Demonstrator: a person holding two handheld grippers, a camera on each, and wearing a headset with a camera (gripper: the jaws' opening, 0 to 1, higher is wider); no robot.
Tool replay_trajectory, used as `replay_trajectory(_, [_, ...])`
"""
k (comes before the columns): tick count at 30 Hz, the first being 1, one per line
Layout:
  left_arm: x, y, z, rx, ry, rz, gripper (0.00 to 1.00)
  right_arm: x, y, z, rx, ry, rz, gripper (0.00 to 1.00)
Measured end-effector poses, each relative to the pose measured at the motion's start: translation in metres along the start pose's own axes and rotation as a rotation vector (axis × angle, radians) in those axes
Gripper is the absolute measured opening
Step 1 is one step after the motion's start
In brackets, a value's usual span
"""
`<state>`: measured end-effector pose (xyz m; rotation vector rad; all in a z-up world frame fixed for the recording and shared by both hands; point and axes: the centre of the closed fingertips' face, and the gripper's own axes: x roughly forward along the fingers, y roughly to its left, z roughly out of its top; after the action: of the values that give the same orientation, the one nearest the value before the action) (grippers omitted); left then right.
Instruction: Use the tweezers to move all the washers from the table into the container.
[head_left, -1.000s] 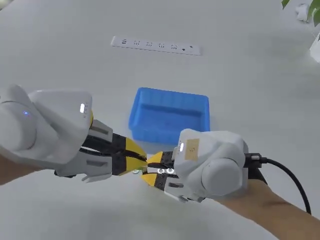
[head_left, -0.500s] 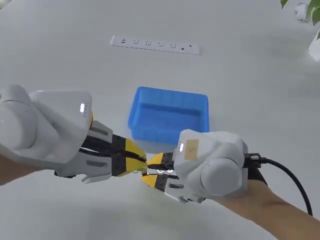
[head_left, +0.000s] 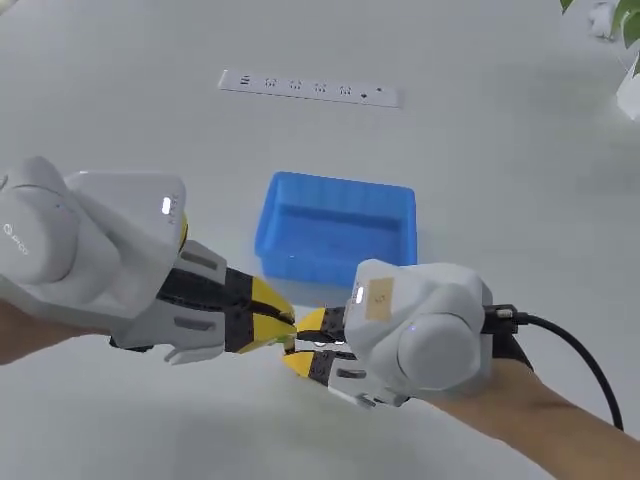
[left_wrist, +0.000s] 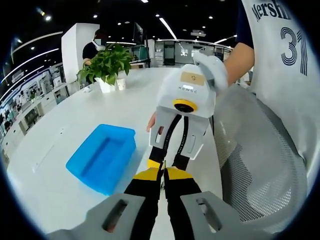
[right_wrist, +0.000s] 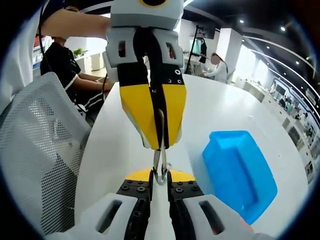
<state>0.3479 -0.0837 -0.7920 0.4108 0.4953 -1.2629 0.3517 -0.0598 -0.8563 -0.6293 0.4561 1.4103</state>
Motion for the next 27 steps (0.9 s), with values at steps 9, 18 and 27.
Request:
replay_trajectory(9, [-0.0009,0.0,0.0018,0.002,-0.006,-0.001,0.07,0.0002,0.0001,-0.0001,0.0,0.001,0.0,0.12])
replay_trajectory(18, [-0.0001,-0.002,-0.0021,-0.01,0.007,-0.014,0.07,0.0016,0.0025,-0.001,0.004,0.006,0.005,0.12])
replay_trajectory(27, [0.0021,-0.003,-0.001,-0.004,0.003,-0.027,0.07,0.0032,0.0029,-0.0037,0.003,0.011,0.019,0.12])
